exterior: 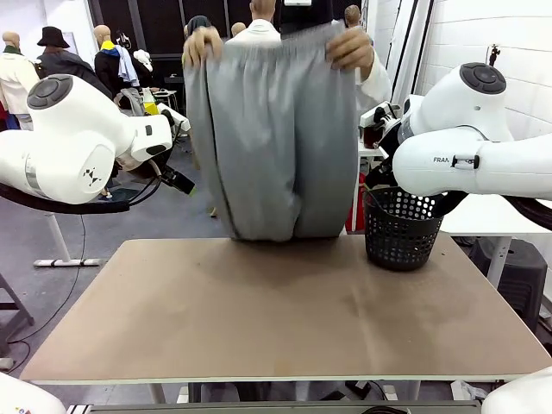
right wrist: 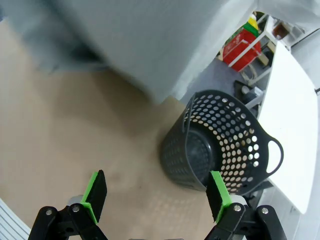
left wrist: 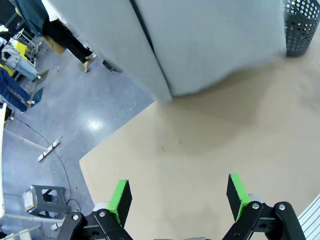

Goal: Fold the training pants.
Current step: Grab both ends of the Training pants handed by a person.

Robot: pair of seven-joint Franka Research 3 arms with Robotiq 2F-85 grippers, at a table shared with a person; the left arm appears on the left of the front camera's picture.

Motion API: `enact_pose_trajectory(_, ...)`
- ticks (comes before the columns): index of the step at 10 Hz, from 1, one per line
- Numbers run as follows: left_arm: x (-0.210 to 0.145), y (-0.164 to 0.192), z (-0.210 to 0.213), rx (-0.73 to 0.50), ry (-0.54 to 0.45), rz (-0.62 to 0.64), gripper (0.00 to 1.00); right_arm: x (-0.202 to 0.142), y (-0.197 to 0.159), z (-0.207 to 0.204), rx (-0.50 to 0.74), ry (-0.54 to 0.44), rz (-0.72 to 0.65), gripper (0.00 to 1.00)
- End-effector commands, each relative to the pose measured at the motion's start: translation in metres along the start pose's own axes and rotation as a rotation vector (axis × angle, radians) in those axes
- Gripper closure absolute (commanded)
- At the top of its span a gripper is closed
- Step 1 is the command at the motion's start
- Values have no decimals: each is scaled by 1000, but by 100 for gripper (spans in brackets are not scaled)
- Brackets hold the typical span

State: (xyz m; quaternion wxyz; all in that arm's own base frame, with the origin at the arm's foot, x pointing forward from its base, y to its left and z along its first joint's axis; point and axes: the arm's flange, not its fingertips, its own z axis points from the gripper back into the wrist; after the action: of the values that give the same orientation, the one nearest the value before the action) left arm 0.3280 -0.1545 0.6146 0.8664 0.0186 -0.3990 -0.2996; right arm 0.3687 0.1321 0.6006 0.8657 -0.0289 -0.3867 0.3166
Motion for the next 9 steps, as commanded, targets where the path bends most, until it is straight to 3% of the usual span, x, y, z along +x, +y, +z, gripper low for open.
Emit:
enact_pose_trajectory(1,0,1,0,3,1,-6,0,1,0,1,-1,-2,2,0)
enact_pose_trajectory(9,0,1,0,3,1,-6,0,1,0,1,-1,-2,2,0)
